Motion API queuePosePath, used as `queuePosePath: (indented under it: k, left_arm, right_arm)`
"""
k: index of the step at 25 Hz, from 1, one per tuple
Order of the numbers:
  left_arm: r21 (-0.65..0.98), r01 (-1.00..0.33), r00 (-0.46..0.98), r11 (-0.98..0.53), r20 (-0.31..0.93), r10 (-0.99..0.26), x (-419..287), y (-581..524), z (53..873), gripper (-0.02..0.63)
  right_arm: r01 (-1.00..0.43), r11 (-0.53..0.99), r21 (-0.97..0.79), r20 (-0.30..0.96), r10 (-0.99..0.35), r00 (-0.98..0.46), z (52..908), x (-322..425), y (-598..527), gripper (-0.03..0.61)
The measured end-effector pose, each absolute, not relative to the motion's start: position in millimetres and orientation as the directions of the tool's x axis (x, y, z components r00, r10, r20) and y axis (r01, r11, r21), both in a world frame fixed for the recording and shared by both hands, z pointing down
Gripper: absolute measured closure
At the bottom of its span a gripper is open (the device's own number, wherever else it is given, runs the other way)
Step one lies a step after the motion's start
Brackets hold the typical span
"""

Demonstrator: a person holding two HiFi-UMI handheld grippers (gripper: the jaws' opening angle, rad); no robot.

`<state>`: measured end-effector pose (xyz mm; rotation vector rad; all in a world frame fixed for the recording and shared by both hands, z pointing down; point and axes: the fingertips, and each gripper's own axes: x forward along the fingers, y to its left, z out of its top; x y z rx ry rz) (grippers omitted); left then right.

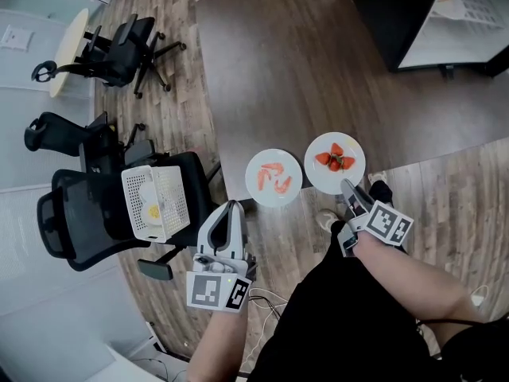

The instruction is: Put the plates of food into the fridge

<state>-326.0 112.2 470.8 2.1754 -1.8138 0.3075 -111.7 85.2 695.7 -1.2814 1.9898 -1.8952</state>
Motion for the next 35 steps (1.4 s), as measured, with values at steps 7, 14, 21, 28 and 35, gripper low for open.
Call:
queuePosePath:
  k: [7, 14, 21, 28, 35]
  left_arm:
    - [0.095, -0.981, 0.193, -0.170, 0.350, -0.917, -323.3, 108.0, 470.7, 0.611]
    - [0.072, -0.981, 0.195, -0.181, 0.332, -0.923, -323.7, 101.5, 454.1, 0.611]
    - [0.062, -0.975, 0.223, -0.215, 0.319, -0.921, -311.7, 92.5, 443.1, 0.611]
    - [0.052, -0.972, 0.235, -0.230, 0.292, -0.927, -300.3, 76.9, 427.9, 0.611]
    - [0.057, -0.971, 0.237, -0.230, 0.267, -0.934, -293.5, 62.5, 413.2, 0.611]
  right_arm:
    - [-0.443, -0.109, -0.890, 0.403, -0.643, -0.652, 683.3, -109.2, 76.6, 0.552]
    - [-0.437, -0.105, -0.894, 0.394, -0.648, -0.652, 670.8, -102.8, 68.7, 0.561]
    - [-0.389, -0.120, -0.913, 0.365, -0.667, -0.650, 657.2, -97.7, 58.8, 0.562]
    - [-0.379, -0.116, -0.918, 0.352, -0.681, -0.643, 642.4, -83.8, 45.3, 0.561]
    - [-0.343, -0.121, -0.932, 0.322, -0.713, -0.623, 620.4, -68.5, 25.6, 0.561]
